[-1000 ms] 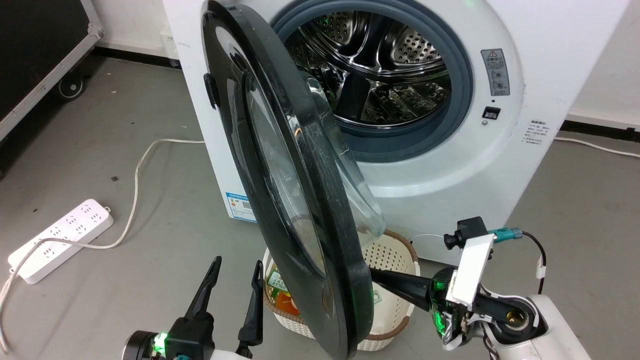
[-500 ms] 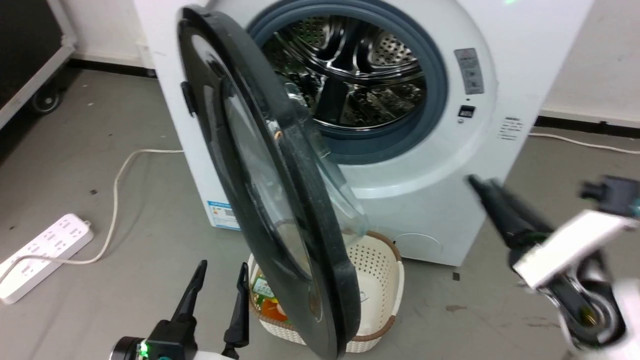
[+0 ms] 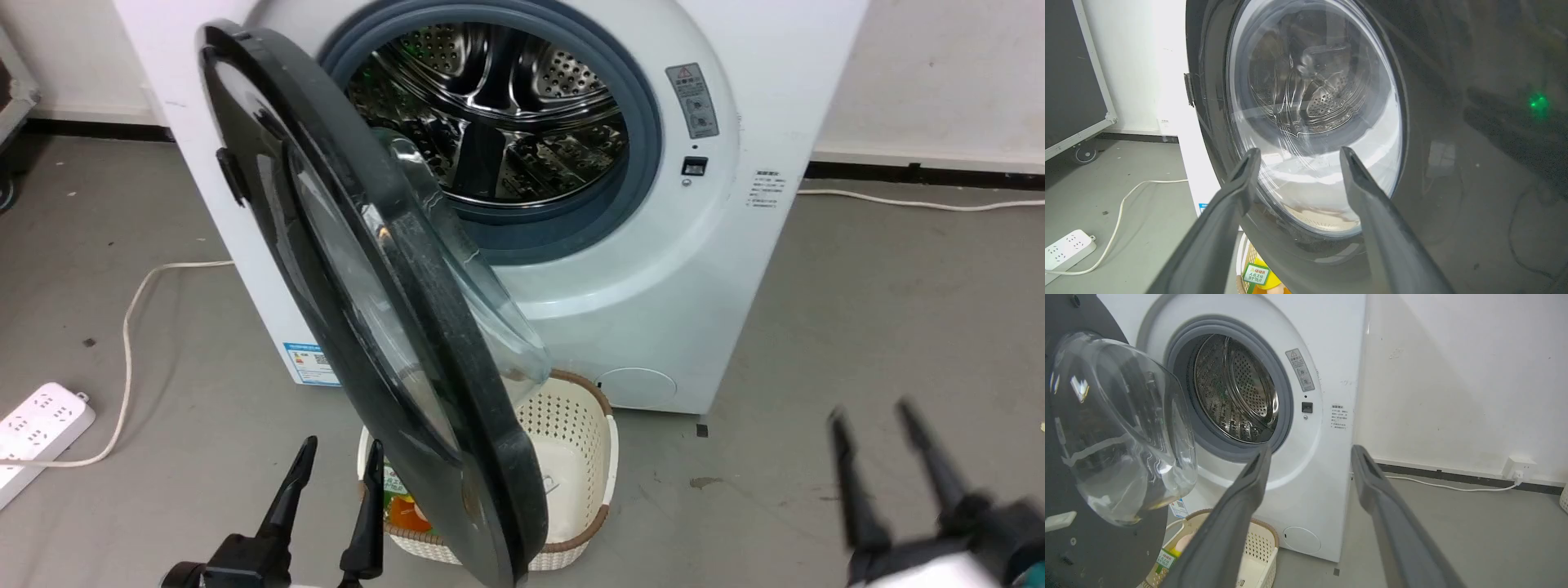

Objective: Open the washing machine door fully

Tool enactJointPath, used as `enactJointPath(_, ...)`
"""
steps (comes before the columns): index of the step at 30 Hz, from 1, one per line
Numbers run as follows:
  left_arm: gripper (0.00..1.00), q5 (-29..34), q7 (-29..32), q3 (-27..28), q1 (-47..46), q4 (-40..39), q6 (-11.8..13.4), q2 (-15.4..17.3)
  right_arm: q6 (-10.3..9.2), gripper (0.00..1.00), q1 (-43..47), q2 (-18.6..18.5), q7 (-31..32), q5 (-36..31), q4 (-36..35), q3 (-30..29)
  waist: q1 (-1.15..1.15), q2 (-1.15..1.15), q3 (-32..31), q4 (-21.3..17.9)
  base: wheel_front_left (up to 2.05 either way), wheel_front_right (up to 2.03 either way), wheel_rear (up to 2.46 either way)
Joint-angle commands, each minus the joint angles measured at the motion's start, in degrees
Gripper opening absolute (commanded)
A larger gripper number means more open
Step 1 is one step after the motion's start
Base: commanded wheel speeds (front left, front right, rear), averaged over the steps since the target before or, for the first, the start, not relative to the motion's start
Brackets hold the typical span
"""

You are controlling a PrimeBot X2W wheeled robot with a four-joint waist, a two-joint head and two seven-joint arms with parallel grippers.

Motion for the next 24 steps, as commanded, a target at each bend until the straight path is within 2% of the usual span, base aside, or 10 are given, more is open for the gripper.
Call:
enactJointPath(1,1.0,-0.01,-0.32,0.23,0.69,-0.27,-0.4,0.07,0.06,1.0,1.9,0.99,-0.65,-1.68,-0.33,0.09,0.0,0.0,0.14,-0.44,0.0,0.0,0.0)
enactJointPath(3,1.0,0.31,-0.32,0.52,0.99,-0.29,-0.95,0.07,0.06,1.0,4.85,2.62,-1.49,-5.36,0.24,0.03,0.0,0.0,0.22,-0.83,0.0,0.0,0.0)
enactJointPath(6,1.0,0.48,-0.32,0.81,1.12,-0.29,-1.22,0.07,0.06,1.0,6.12,3.38,-1.87,-6.65,0.85,-0.34,0.0,0.0,0.26,-1.0,0.0,0.0,0.0)
enactJointPath(13,1.0,1.71,-0.32,1.11,1.56,0.25,-2.02,0.19,0.06,1.0,7.5,4.52,-2.33,-6.11,2.15,-1.32,0.0,0.0,0.5,-1.52,0.0,0.0,0.0)
enactJointPath(14,0.88,1.78,-0.32,1.06,1.58,0.38,-2.12,0.2,0.06,1.0,7.43,4.55,-2.34,-5.64,2.14,-1.52,0.0,0.0,0.47,-1.52,0.0,0.0,0.0)
enactJointPath(15,0.25,1.82,-0.32,1.08,1.6,0.46,-2.19,0.2,0.06,1.0,7.35,4.57,-2.34,-4.9,2.12,-1.63,0.0,0.0,0.41,-1.5,0.0,0.0,0.0)
enactJointPath(16,0.0,1.75,-0.32,1.07,1.63,0.42,-2.26,0.19,0.06,1.0,7.26,4.57,-2.35,-4.35,2.13,-1.7,0.0,0.0,0.35,-1.47,0.0,0.0,0.0)
enactJointPath(20,0.0,1.14,-0.32,1.83,1.41,-1.62,-2.46,0.17,0.06,1.0,6.96,4.59,-2.36,-3.11,2.21,-2.06,0.0,0.0,-0.14,-1.15,0.0,0.0,0.0)
enactJointPath(24,0.0,-0.6,-0.32,4.3,0.22,-6.93,-1.94,0.11,0.06,1.0,7.13,4.6,-2.36,-2.63,2.54,-2.12,0.0,0.0,-0.73,-0.62,0.0,0.0,0.0)
